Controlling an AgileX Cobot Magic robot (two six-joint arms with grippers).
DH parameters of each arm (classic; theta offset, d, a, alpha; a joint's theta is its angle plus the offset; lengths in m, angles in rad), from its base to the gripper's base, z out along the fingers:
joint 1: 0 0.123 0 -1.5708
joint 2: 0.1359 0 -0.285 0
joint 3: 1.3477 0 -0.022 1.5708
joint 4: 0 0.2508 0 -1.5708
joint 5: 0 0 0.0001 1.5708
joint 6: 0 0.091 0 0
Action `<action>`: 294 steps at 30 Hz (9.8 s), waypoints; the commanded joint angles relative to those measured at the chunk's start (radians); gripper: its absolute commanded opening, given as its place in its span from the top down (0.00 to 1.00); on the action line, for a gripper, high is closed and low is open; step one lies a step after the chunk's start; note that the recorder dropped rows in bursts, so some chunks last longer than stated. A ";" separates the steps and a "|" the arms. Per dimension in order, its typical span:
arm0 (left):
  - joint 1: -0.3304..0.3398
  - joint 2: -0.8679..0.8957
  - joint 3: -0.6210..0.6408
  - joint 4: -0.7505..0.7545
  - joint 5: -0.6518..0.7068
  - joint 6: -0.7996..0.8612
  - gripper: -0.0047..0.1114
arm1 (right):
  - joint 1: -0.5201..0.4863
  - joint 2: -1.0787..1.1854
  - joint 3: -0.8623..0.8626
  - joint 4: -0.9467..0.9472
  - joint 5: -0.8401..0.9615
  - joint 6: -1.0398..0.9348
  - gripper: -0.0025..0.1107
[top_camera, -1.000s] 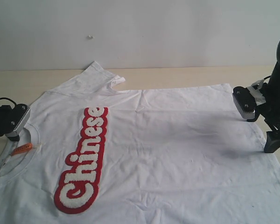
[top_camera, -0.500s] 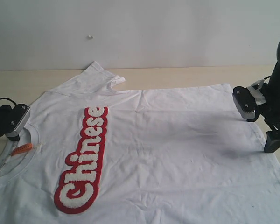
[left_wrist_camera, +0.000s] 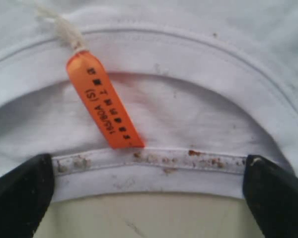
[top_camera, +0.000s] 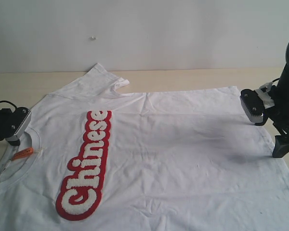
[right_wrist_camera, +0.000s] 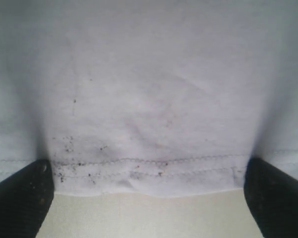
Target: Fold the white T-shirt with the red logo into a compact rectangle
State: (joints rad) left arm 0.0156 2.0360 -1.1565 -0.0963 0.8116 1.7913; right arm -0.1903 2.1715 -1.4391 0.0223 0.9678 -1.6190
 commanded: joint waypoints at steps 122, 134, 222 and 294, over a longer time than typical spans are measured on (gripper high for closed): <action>0.004 0.054 0.033 -0.050 -0.059 -0.070 0.95 | -0.004 0.025 0.007 0.004 -0.004 0.214 0.97; 0.004 0.054 0.036 -0.087 -0.085 -0.077 0.95 | -0.002 0.022 -0.001 0.050 -0.007 0.362 0.98; 0.115 -0.553 -0.027 -0.263 -0.037 -0.491 0.96 | 0.057 -0.496 0.025 0.226 0.222 0.712 0.98; -0.265 -0.039 0.155 -0.312 -0.218 -0.963 0.96 | 0.062 -0.174 -0.311 0.344 -0.048 0.989 0.98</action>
State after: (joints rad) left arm -0.2436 1.9742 -1.0159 -0.5421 0.4551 0.9106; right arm -0.1237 2.0087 -1.7459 0.3499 0.9237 -0.6282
